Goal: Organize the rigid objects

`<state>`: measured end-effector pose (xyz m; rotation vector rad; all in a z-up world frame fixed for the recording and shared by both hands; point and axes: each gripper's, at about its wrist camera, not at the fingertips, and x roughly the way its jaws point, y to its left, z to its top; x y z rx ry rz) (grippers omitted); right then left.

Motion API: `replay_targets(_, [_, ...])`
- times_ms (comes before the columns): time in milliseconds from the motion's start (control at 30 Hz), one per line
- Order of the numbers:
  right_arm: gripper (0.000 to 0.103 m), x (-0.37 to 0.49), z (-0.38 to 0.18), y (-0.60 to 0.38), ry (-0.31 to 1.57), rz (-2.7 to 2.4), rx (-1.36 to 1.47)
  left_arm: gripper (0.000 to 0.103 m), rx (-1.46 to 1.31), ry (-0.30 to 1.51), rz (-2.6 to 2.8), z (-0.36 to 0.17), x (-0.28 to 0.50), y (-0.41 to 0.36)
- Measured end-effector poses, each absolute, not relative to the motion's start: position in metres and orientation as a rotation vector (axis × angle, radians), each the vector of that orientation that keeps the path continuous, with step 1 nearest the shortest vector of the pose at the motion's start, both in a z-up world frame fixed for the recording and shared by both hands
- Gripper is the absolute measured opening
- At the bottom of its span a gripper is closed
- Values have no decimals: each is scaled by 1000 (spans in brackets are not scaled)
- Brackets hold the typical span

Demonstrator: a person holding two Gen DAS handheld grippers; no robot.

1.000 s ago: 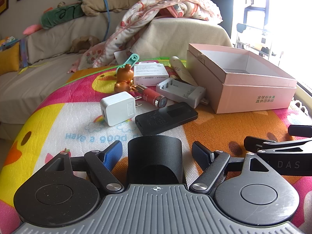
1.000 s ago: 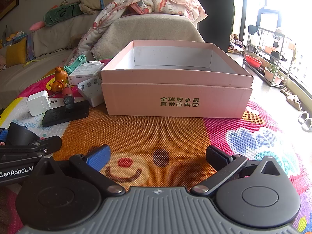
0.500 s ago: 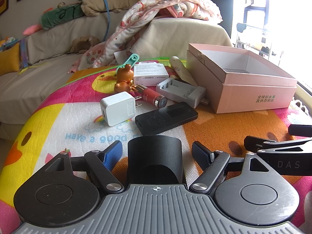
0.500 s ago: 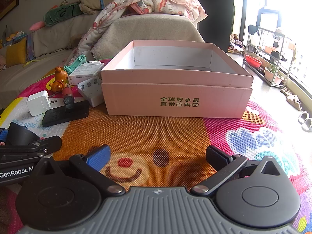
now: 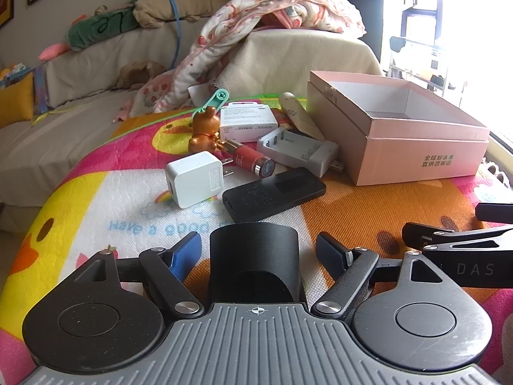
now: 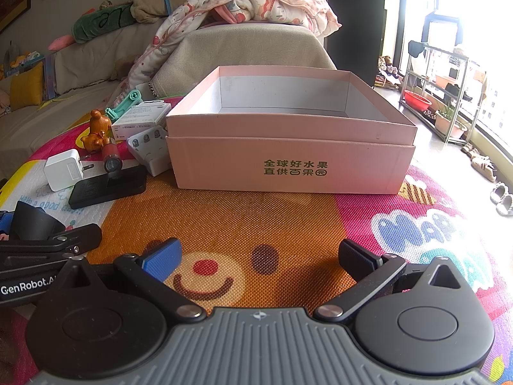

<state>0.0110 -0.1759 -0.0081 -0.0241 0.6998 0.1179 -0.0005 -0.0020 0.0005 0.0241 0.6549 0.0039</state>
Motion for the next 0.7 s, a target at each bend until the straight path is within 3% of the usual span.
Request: replay_targets(700, [103, 19, -3, -190, 740, 212, 4, 80, 11, 659, -18, 4, -3, 2])
